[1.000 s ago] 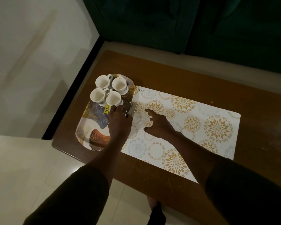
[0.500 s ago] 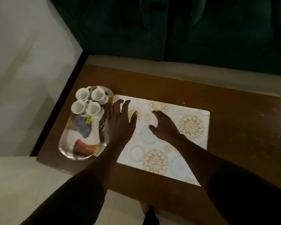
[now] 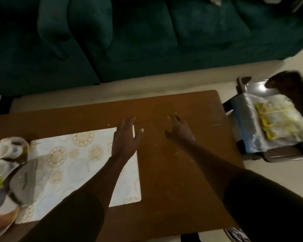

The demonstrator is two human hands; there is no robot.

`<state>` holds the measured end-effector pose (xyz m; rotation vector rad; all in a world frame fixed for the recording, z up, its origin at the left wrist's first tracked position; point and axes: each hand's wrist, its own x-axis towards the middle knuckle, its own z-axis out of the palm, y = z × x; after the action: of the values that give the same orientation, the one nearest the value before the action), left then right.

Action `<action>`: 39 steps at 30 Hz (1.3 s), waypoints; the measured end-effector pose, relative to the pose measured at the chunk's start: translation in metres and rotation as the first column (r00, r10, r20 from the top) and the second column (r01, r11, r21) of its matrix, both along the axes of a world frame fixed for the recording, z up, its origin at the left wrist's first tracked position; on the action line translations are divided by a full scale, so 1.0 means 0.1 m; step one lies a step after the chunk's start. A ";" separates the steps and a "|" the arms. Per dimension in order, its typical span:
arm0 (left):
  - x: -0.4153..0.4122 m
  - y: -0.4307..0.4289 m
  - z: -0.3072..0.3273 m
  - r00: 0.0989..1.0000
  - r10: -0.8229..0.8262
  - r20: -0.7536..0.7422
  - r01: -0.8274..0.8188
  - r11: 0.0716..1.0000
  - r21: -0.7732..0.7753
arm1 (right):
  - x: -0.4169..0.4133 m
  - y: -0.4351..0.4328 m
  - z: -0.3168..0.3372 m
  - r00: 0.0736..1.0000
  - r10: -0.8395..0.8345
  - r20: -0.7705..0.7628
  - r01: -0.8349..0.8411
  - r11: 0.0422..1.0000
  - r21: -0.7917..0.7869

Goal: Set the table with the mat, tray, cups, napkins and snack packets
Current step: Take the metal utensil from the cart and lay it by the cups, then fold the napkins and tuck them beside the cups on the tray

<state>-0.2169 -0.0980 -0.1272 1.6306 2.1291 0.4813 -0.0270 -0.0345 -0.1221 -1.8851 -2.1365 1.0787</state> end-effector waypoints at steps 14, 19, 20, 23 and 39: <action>3.04 1.00 -0.13 0.927 -0.353 0.125 0.362 0.930 -0.060 | 2.89 0.20 0.07 0.891 -0.453 0.005 0.434 0.857 0.277; 3.70 1.12 -0.19 0.844 -0.503 0.187 0.507 0.862 0.030 | 3.58 0.14 -0.01 0.824 -0.565 0.040 0.529 0.792 0.305; 3.79 1.13 -0.19 0.833 -0.519 0.190 0.522 0.852 0.039 | 3.68 0.12 -0.03 0.811 -0.583 0.046 0.544 0.781 0.308; 4.10 1.14 -0.20 0.813 -0.539 0.219 0.543 0.839 0.048 | 4.01 0.09 -0.11 0.753 -0.655 0.059 0.611 0.730 0.307; 4.83 1.18 -0.39 0.779 -0.553 0.297 0.544 0.831 0.118 | 4.83 0.17 -0.49 0.782 -0.560 0.273 0.515 0.828 0.223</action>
<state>0.2660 0.0197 -0.1667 1.9306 1.3269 0.5340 0.4563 -0.0172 -0.1713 -2.5165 -1.5487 0.5080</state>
